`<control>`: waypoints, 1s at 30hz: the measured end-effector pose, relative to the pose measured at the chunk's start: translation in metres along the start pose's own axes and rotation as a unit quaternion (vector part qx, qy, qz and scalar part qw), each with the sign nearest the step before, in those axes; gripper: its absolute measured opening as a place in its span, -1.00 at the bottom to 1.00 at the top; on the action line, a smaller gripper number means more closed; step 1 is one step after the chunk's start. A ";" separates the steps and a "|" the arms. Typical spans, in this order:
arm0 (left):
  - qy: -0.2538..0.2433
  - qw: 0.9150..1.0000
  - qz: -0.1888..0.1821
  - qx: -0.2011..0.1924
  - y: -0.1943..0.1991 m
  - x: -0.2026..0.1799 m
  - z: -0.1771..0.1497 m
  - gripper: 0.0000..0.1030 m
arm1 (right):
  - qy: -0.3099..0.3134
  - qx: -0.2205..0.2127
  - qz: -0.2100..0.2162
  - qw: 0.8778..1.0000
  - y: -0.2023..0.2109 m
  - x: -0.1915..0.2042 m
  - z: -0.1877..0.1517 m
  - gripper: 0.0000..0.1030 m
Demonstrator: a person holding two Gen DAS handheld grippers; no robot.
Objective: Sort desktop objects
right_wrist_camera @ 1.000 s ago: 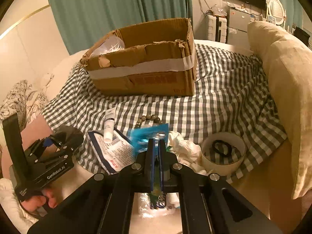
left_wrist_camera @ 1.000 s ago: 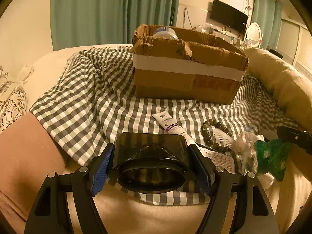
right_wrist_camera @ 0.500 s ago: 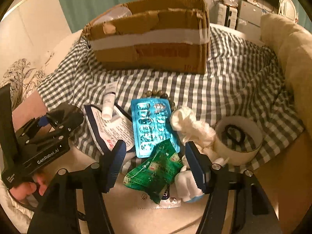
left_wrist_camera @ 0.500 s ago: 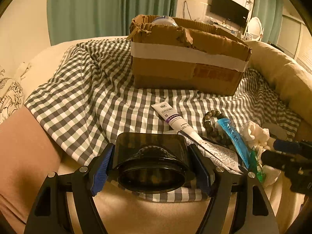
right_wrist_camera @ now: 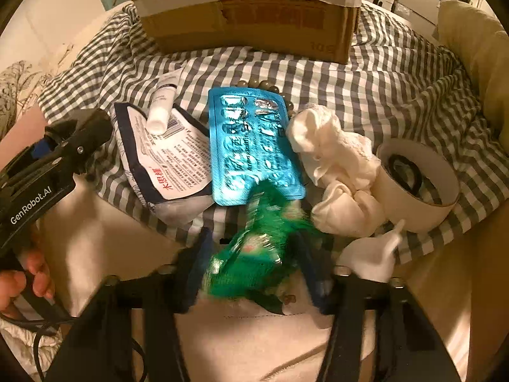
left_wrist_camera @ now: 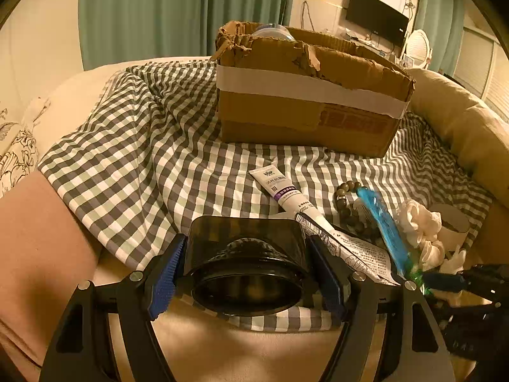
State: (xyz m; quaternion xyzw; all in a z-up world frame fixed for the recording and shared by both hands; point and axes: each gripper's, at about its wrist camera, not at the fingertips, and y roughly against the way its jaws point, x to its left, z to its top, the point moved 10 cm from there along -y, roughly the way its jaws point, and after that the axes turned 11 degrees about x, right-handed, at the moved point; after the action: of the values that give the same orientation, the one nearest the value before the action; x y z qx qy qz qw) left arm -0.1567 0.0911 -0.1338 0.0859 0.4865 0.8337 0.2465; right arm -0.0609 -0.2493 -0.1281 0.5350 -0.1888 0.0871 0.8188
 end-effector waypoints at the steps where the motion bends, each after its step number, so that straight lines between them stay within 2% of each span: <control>1: 0.000 1.000 0.000 -0.001 0.001 0.000 0.000 0.49 | -0.003 -0.001 0.004 1.000 0.001 -0.001 0.000 -0.43; 6: -0.001 1.000 -0.003 -0.011 0.007 -0.001 0.002 0.49 | -0.009 -0.018 0.010 1.000 0.012 -0.002 0.000 -0.52; 12: -0.001 1.000 -0.009 -0.025 0.017 -0.003 0.007 0.49 | -0.015 -0.063 0.041 0.997 0.042 0.005 0.005 -0.53; 19: -0.002 0.998 -0.021 -0.058 0.044 -0.010 0.027 0.49 | -0.014 -0.110 0.067 0.992 0.074 0.010 0.021 -0.53; 23: -0.004 0.996 -0.030 -0.080 0.063 -0.015 0.051 0.49 | -0.006 -0.143 0.081 0.986 0.103 0.012 0.039 -0.53; 30: -0.003 0.989 -0.052 -0.141 0.099 -0.024 0.128 0.49 | 0.010 -0.214 0.093 0.972 0.164 0.003 0.096 -0.53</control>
State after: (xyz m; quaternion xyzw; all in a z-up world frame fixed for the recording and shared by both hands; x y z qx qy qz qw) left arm -0.1189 0.1378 0.0187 0.0272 0.3674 0.8799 0.3002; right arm -0.1353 -0.2689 0.0453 0.3270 -0.2439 0.1255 0.9043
